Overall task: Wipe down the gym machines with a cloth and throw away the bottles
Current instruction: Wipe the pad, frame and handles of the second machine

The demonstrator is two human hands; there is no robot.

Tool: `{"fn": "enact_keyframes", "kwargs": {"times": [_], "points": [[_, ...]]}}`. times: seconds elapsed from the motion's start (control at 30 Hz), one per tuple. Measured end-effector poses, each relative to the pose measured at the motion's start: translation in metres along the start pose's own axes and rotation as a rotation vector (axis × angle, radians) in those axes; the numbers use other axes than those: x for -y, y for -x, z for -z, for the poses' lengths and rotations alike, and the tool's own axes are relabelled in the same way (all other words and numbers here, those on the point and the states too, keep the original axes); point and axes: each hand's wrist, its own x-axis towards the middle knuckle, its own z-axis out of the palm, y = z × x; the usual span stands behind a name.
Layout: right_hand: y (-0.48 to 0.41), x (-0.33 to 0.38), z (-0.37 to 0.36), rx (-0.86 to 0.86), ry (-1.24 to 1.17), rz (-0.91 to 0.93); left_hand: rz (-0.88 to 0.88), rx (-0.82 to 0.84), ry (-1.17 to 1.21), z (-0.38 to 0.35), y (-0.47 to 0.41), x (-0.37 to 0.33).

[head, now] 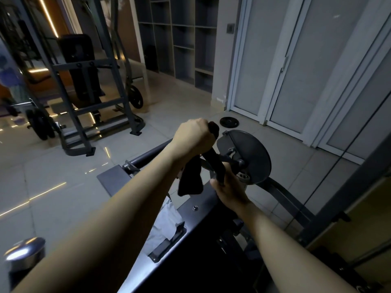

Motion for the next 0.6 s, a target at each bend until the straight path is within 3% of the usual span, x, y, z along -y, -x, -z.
{"fn": "enact_keyframes", "kwargs": {"times": [0.1, 0.17, 0.23, 0.3, 0.4, 0.5, 0.57, 0.6], "points": [[-0.001, -0.003, 0.001, 0.007, -0.011, -0.005, 0.313, 0.249, 0.541, 0.007, -0.003, 0.028], [-0.002, -0.006, 0.001, 0.014, -0.007, -0.003, 0.39, 0.351, 0.873, 0.007, 0.019, 0.048], [-0.002, -0.007, 0.0, 0.01, -0.005, 0.013, 0.343, 0.265, 1.072, 0.002, 0.033, 0.057], [-0.004, -0.009, -0.003, 0.0, -0.021, 0.012, 0.185, 0.1, 1.201, 0.003, 0.042, 0.048], [-0.004, -0.007, -0.003, 0.007, -0.045, -0.063, -0.043, 0.112, 1.052, 0.011, 0.046, 0.025], [-0.005, -0.008, -0.003, 0.008, -0.078, -0.058, -0.24, 0.186, 0.539, 0.006, 0.046, 0.008], [-0.006, -0.01, -0.002, 0.005, -0.076, -0.033, -0.357, 0.045, 0.076, -0.005, 0.04, 0.006], [-0.006, -0.011, -0.003, 0.01, -0.07, -0.031, -0.379, -0.054, -0.034, -0.009, 0.038, 0.007]]}}
